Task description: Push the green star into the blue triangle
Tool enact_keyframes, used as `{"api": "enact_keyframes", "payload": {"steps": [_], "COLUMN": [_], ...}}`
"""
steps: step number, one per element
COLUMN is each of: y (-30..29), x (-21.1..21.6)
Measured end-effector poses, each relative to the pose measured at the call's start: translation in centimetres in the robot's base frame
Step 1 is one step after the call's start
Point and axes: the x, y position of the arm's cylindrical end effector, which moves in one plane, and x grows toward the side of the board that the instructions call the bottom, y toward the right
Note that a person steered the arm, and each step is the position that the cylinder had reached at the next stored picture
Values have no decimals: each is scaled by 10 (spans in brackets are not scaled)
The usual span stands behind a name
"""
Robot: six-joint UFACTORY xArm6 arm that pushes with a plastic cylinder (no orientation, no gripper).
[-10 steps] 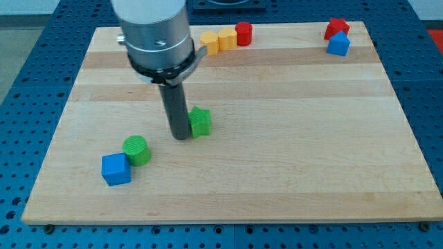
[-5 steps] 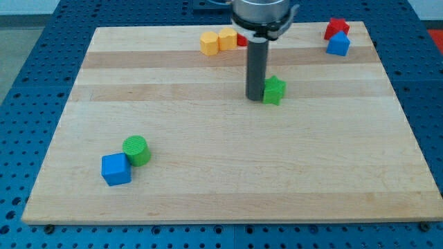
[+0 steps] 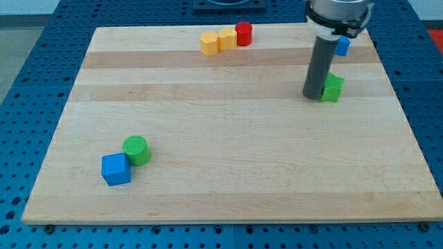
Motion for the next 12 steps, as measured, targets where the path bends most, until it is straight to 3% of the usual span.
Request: {"api": "enact_keyframes", "payload": {"steps": [5,8,12], "y": [66,73,5], "x": [29,-27,-68]}}
